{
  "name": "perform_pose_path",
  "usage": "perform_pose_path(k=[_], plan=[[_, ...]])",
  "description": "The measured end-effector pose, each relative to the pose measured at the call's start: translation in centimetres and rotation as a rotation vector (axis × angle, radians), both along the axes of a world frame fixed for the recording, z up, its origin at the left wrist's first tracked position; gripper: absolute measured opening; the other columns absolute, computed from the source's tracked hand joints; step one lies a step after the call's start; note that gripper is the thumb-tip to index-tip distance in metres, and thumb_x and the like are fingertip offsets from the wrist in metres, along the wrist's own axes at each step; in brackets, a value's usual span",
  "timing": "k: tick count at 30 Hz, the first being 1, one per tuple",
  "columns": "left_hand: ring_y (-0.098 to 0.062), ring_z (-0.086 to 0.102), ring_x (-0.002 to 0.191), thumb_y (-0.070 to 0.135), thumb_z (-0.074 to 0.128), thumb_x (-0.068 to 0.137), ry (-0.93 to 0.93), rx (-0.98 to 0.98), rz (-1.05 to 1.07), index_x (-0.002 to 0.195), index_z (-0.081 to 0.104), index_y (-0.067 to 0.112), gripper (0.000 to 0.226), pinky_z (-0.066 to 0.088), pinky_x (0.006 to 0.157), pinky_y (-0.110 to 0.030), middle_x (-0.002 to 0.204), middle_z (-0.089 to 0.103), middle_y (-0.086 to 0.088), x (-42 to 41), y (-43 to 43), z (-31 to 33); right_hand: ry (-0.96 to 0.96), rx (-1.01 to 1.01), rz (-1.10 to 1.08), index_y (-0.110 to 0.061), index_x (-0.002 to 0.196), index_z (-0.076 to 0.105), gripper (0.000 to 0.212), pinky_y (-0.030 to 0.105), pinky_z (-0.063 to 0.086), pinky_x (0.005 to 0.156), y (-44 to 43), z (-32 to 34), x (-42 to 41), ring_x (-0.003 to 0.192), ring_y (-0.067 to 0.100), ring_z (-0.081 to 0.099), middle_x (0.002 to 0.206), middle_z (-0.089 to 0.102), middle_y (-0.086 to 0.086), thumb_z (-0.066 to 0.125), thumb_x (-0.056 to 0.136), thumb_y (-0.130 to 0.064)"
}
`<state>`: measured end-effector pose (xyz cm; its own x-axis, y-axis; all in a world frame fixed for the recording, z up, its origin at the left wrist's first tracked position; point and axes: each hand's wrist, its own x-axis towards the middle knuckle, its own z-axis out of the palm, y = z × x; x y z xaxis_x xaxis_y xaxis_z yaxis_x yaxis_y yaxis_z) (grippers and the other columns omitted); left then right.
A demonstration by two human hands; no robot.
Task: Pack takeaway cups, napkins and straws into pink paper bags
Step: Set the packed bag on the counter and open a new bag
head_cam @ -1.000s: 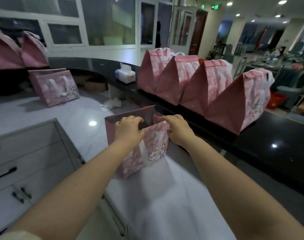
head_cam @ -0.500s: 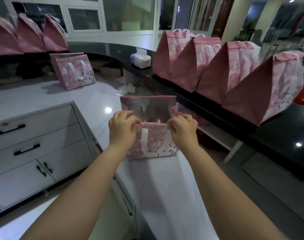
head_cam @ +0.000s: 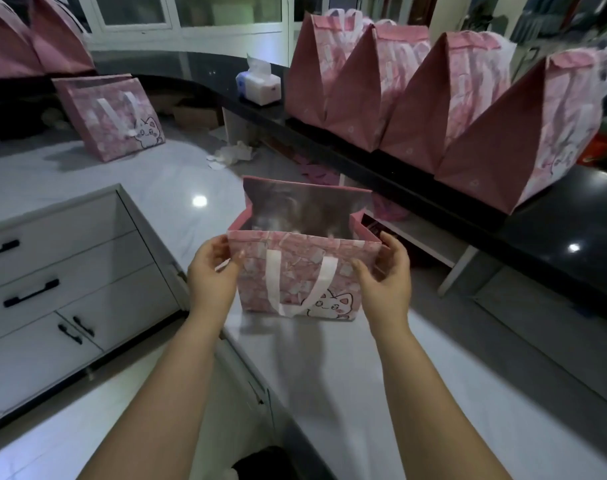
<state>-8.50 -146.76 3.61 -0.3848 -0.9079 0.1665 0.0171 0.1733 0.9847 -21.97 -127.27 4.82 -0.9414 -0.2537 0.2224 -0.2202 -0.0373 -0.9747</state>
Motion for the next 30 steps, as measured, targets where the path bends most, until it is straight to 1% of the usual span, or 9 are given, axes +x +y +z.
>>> perform_pose_path(k=[2, 5, 7, 11, 15, 18, 23, 25, 30], plan=[[-0.014, 0.067, 0.095, 0.010, 0.072, 0.085, -0.039, 0.047, -0.013, 0.092, 0.066, 0.037, 0.028, 0.054, 0.093, -0.047, 0.097, 0.071, 0.009, 0.6, -0.2, -0.8, -0.121, -0.037, -0.031, -0.029, 0.111, 0.061, 0.038, 0.029, 0.055, 0.088, 0.0, -0.7, -0.1, 0.098, 0.005, 0.065, 0.107, 0.068, -0.009, 0.071, 0.083, -0.004], [-0.016, 0.069, 0.095, 0.010, 0.071, 0.087, -0.062, 0.107, -0.040, 0.090, 0.069, 0.034, 0.024, 0.054, 0.092, -0.047, 0.096, 0.073, 0.007, 1.8, 0.0, -2.1, -0.234, -0.106, -0.053, -0.023, 0.096, 0.068, 0.024, 0.029, 0.056, 0.080, 0.2, -1.9, 0.4, 0.091, 0.014, 0.069, 0.094, 0.073, -0.005, 0.068, 0.086, -0.002], [-0.018, 0.069, 0.094, 0.007, 0.070, 0.087, -0.047, 0.130, -0.045, 0.088, 0.070, 0.032, 0.026, 0.056, 0.090, -0.046, 0.092, 0.074, 0.007, 2.5, 0.4, -2.5, -0.279, -0.133, -0.088, -0.022, 0.092, 0.070, 0.020, 0.028, 0.057, 0.079, 0.3, -2.6, 0.9, 0.088, 0.015, 0.070, 0.091, 0.074, -0.003, 0.068, 0.086, -0.003], [-0.014, 0.069, 0.090, 0.005, 0.069, 0.088, -0.043, 0.134, -0.019, 0.088, 0.070, 0.030, 0.024, 0.055, 0.091, -0.043, 0.092, 0.073, 0.005, 3.0, 0.7, -2.6, -0.315, -0.183, -0.170, -0.023, 0.089, 0.071, 0.020, 0.018, 0.054, 0.071, 0.3, -3.1, 2.0, 0.082, 0.005, 0.069, 0.087, 0.074, -0.007, 0.068, 0.087, -0.003], [-0.007, 0.070, 0.085, 0.009, 0.068, 0.089, -0.029, 0.131, -0.054, 0.087, 0.070, 0.033, 0.024, 0.056, 0.086, -0.035, 0.088, 0.073, 0.010, 2.4, 0.9, -2.7, -0.321, -0.174, -0.229, -0.019, 0.097, 0.070, 0.023, 0.019, 0.056, 0.076, 0.7, -2.9, 2.4, 0.086, 0.004, 0.069, 0.095, 0.073, -0.006, 0.058, 0.093, 0.000], [-0.012, 0.070, 0.088, 0.011, 0.067, 0.090, -0.042, 0.140, -0.100, 0.087, 0.070, 0.032, 0.022, 0.057, 0.086, -0.037, 0.090, 0.074, 0.007, 2.1, 0.4, -2.9, -0.291, -0.141, -0.269, -0.024, 0.095, 0.069, 0.029, 0.016, 0.055, 0.076, 0.9, -3.3, 3.3, 0.087, 0.001, 0.068, 0.096, 0.072, -0.008, 0.055, 0.094, 0.001], [-0.016, 0.069, 0.089, 0.021, 0.071, 0.088, -0.132, 0.099, -0.251, 0.087, 0.069, 0.032, 0.012, 0.058, 0.085, -0.043, 0.089, 0.073, 0.007, 2.8, -1.3, -3.9, -0.288, -0.176, -0.408, -0.028, 0.088, 0.068, 0.031, 0.013, 0.053, 0.072, 0.3, -4.3, 5.2, 0.082, -0.003, 0.067, 0.089, 0.071, -0.013, 0.060, 0.091, 0.002], [-0.016, 0.070, 0.088, 0.024, 0.073, 0.086, -0.159, 0.132, -0.305, 0.087, 0.069, 0.030, 0.007, 0.059, 0.084, -0.042, 0.088, 0.073, 0.007, 3.6, -2.1, -4.2, -0.300, -0.180, -0.474, -0.026, 0.086, 0.068, 0.028, 0.015, 0.053, 0.073, -0.5, -4.2, 5.9, 0.080, -0.003, 0.067, 0.089, 0.071, -0.011, 0.061, 0.091, 0.001], [-0.012, 0.070, 0.085, 0.017, 0.072, 0.087, -0.133, 0.197, -0.319, 0.084, 0.070, 0.030, 0.014, 0.059, 0.081, -0.036, 0.084, 0.073, 0.010, 4.9, -5.1, -4.3, -0.310, -0.180, -0.551, -0.023, 0.090, 0.070, 0.021, 0.021, 0.057, 0.076, -2.6, -4.0, 8.6, 0.082, 0.002, 0.069, 0.088, 0.073, -0.011, 0.062, 0.091, -0.003]])
